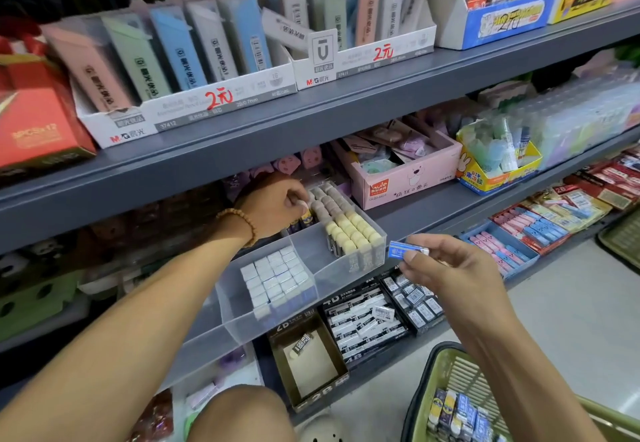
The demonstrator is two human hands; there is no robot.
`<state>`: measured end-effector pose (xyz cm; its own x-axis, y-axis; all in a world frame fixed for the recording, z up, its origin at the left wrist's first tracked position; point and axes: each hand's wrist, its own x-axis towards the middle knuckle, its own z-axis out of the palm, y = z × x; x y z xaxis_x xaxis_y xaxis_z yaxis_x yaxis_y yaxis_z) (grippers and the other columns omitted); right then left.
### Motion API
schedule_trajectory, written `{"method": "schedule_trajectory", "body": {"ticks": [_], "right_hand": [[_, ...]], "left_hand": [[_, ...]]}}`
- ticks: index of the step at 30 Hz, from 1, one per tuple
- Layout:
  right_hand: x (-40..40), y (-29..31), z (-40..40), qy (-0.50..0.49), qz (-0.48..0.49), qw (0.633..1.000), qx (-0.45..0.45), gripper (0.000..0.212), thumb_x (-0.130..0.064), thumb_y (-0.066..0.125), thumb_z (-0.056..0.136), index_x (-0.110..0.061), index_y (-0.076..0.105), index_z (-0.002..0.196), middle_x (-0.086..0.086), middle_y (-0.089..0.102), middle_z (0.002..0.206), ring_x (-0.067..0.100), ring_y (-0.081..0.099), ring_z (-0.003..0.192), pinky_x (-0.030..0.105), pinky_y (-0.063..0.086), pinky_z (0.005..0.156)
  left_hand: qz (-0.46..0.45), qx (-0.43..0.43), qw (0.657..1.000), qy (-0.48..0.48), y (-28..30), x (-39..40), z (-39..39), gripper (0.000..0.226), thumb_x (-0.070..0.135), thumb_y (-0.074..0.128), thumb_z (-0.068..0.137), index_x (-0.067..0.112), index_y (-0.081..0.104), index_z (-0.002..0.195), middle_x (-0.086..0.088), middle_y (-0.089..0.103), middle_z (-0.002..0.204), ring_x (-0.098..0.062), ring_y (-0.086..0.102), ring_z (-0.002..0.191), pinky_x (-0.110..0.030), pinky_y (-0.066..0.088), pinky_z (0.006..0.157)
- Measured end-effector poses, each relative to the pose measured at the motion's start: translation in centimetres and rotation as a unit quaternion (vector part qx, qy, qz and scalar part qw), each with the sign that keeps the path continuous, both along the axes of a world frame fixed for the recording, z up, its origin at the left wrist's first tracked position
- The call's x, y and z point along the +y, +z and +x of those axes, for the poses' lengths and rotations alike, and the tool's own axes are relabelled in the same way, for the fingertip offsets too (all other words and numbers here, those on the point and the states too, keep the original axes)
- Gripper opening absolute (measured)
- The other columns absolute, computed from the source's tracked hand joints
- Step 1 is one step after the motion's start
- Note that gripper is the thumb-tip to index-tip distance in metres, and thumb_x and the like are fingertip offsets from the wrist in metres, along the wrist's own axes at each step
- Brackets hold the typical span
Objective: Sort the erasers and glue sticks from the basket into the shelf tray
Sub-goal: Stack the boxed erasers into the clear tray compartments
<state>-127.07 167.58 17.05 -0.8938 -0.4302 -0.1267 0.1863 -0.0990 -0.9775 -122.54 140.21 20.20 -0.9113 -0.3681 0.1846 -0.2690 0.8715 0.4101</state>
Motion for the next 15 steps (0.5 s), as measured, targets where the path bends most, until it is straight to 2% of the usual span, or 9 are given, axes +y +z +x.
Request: {"method": "schedule_trajectory", "body": {"ticks": [2,7,11,15], "right_hand": [[-0.4,0.0,-0.3,0.001,-0.005,1.000,-0.003,0.013,0.003,0.070,0.086,-0.006,0.072,0.095,0.002,0.070,0.068,0.023,0.071,0.073,0.031,0.061,0.077],[-1.2,-0.1,-0.4,-0.012,-0.037,0.999,-0.024,0.018,0.008,0.073,0.080,-0.004,0.067,0.091,0.009,0.070,0.072,0.020,0.068,0.065,0.023,0.058,0.062],[-1.2,-0.3,-0.5,-0.004,-0.038,0.999,-0.023,0.016,0.005,0.075,0.079,-0.005,0.069,0.090,0.011,0.072,0.075,0.021,0.068,0.067,0.025,0.058,0.065],[-1.2,-0.4,-0.5,0.002,-0.042,0.999,-0.027,0.014,0.004,0.075,0.080,-0.006,0.071,0.090,0.012,0.074,0.078,0.022,0.069,0.070,0.026,0.060,0.068]], "left_hand": [[-0.009,-0.006,1.000,-0.009,0.0,0.1,-0.2,0.011,0.018,0.070,0.083,0.020,0.072,0.094,0.014,0.062,0.077,-0.008,0.059,0.073,-0.027,0.053,0.074],[-0.050,-0.027,0.998,-0.036,0.0,0.2,-0.6,0.010,0.022,0.071,0.085,0.022,0.074,0.095,0.014,0.057,0.078,-0.005,0.056,0.073,-0.024,0.049,0.074],[-0.082,-0.030,0.995,-0.047,-0.1,0.3,-0.6,0.010,0.023,0.072,0.084,0.021,0.074,0.093,0.009,0.059,0.082,-0.008,0.057,0.075,-0.022,0.045,0.070],[-0.073,-0.020,0.996,-0.057,-0.1,0.2,-0.2,0.017,0.017,0.079,0.076,0.020,0.073,0.091,0.010,0.057,0.081,-0.006,0.057,0.073,-0.026,0.052,0.072]]}}
